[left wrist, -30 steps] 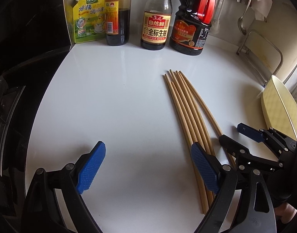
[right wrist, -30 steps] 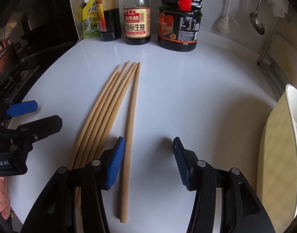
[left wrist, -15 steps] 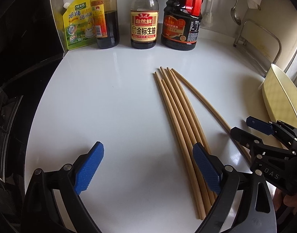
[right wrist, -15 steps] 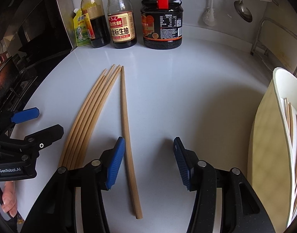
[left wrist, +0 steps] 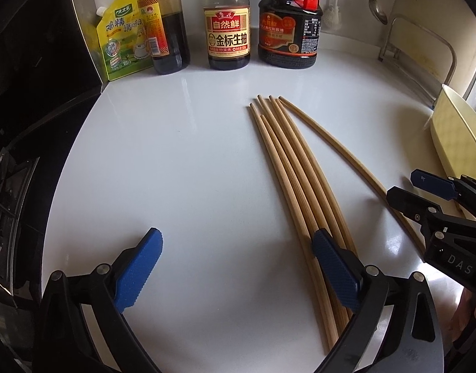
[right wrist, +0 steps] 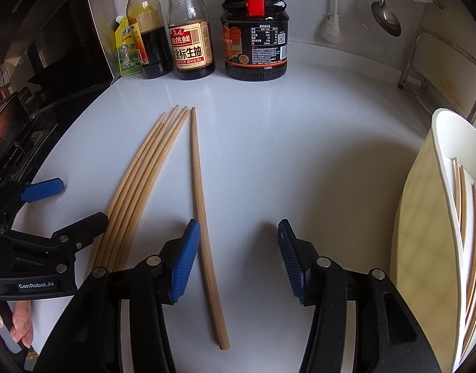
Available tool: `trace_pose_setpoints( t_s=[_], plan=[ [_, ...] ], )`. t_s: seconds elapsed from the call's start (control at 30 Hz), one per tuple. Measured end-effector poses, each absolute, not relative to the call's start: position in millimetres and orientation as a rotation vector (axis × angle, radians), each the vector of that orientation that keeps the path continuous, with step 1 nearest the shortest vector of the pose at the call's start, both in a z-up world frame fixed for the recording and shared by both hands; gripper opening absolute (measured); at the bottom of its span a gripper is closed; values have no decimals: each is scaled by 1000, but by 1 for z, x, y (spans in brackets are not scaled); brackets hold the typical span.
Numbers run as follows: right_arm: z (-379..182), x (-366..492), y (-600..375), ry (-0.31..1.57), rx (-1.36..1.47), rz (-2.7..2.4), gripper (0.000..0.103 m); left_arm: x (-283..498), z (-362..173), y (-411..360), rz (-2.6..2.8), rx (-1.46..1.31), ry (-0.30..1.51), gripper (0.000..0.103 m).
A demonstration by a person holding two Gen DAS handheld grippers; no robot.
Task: Organize utensils
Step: 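Close the right gripper on one chopstick while the left gripper closes on another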
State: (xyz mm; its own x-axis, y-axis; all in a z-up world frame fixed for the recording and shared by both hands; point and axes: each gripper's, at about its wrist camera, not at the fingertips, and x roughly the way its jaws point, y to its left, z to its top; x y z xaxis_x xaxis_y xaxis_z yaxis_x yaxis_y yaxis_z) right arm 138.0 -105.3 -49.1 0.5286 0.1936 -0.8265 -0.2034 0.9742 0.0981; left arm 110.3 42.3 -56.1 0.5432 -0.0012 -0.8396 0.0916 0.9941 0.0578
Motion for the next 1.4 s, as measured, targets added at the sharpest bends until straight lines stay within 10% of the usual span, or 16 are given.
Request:
trace_pose_setpoints(
  t_s=[0.73,0.9,1.1,1.27,1.4],
  plan=[
    [-52,148,-69,960,-157,292,51,130,-66,57,-51,63,1024,98],
    [-52,152,-63,952,-150,301,32,137,-67,59,-45,42,1031,96],
    [-52,148,-53,935,-204,299,6,131,-60,55,-49,47,1000,64],
    [-52,147,-55,937,-190,299,6,124,-56,44,-92,65,991,7],
    [-51,145,-62,935,-158,280,6,120,-56,45,-118,35,997,7]
  ],
)
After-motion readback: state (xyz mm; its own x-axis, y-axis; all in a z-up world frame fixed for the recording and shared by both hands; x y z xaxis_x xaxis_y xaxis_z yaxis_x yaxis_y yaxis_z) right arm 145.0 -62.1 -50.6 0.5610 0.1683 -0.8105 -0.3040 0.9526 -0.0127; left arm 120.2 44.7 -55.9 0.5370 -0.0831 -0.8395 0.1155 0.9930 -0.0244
